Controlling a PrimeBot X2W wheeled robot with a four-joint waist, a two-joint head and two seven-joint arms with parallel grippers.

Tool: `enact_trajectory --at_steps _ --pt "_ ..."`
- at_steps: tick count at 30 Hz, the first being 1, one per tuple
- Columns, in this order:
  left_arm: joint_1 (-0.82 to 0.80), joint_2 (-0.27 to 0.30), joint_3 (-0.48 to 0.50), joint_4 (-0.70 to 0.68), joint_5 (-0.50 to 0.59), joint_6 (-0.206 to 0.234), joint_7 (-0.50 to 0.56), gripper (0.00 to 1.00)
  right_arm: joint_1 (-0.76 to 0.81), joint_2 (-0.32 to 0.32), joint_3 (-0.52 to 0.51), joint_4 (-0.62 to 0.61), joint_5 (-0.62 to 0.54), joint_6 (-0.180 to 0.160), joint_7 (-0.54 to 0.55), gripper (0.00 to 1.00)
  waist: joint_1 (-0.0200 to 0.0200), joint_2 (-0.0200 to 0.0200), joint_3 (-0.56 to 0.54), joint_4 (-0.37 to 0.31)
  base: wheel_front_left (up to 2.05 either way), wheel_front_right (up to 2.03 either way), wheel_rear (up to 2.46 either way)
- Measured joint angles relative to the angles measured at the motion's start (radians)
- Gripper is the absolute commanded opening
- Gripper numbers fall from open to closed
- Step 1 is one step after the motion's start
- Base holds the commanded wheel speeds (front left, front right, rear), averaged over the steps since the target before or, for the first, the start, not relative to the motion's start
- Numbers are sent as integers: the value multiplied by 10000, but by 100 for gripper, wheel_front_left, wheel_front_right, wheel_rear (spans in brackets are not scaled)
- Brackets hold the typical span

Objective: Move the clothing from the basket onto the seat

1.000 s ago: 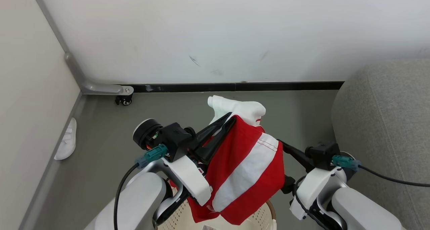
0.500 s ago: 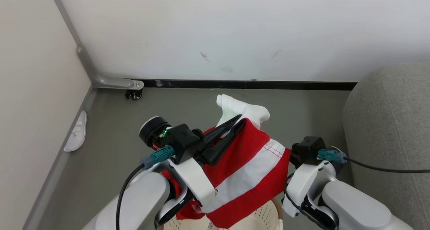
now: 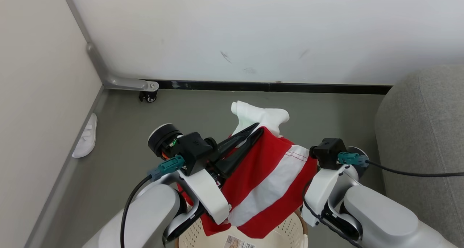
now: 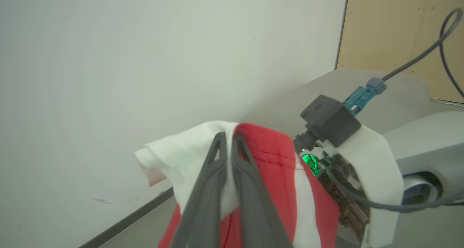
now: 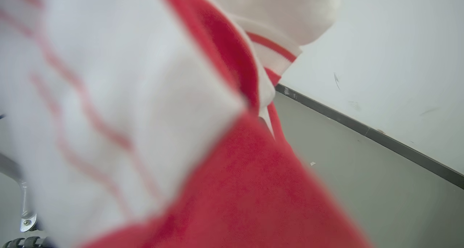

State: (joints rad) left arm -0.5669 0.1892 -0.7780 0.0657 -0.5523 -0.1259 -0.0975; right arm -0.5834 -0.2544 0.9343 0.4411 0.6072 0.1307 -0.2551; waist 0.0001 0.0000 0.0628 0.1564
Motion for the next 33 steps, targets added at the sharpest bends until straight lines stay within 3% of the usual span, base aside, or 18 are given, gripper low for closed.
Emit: enact_trajectory --at_steps 11,33 --pt "0 127 69 46 -104 0 -4 0 -199 2 105 -63 228 0 0 0 0 0 19 -118 0 0 0" --pt "427 573 341 719 -286 46 -4 0 306 -343 -848 -1239 -138 0 0 0 0 0 -66 -652 0 0 0"
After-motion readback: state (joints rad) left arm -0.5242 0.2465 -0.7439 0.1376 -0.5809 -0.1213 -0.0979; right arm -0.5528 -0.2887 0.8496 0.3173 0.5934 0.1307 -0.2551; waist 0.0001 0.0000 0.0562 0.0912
